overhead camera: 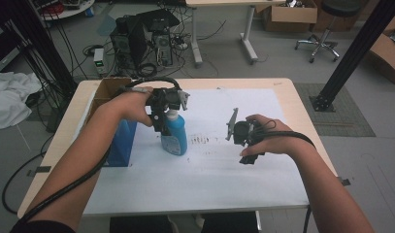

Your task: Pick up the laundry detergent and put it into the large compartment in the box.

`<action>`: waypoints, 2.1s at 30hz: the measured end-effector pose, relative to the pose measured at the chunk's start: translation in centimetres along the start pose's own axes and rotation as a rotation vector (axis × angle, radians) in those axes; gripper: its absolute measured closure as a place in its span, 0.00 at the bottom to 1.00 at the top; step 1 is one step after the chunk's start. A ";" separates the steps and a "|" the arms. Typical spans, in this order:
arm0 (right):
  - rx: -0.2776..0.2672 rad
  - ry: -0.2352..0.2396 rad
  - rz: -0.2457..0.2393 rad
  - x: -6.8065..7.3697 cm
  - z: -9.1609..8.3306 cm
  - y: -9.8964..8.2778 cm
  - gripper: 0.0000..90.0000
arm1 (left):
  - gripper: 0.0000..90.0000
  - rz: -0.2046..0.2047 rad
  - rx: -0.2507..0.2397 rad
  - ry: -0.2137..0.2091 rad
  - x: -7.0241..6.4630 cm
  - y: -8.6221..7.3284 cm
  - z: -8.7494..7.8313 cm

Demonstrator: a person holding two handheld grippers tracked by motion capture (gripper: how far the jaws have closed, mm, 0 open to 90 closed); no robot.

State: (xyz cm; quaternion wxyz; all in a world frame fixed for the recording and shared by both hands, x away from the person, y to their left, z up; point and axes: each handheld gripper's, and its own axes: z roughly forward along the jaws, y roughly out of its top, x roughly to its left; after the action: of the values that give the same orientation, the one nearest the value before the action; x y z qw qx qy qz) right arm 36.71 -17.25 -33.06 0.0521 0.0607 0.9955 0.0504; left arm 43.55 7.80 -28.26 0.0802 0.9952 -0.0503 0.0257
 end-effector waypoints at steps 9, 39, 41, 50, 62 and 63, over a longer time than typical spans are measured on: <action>0.001 -0.001 0.000 0.1 0.1 0.1 0.18 | 0.02 0.041 0.015 0.005 -0.1 -0.1 0.6; 0.005 0.000 0.025 0.1 0.6 0.3 0.18 | 0.18 0.137 0.001 0.020 0.0 -0.4 1.5; 0.004 0.000 0.023 0.1 0.6 0.3 0.18 | 0.18 0.136 0.007 0.024 0.0 -0.4 1.5; 0.002 -0.004 0.026 0.1 0.7 0.2 0.18 | 0.26 0.154 0.024 0.020 -0.1 -0.3 1.7; -0.003 -0.005 0.026 0.0 0.6 0.2 0.18 | 0.32 0.175 0.021 0.015 -0.2 -0.1 1.7; -0.002 -0.004 0.028 0.0 0.6 0.1 0.18 | 0.33 0.180 0.022 0.010 -0.2 -0.1 1.7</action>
State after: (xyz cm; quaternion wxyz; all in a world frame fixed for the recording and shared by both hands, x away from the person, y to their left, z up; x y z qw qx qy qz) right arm 36.77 -17.04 -33.67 0.0535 0.0746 0.9944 0.0521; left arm 43.40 7.63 -29.98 0.0671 0.9873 -0.1390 0.0385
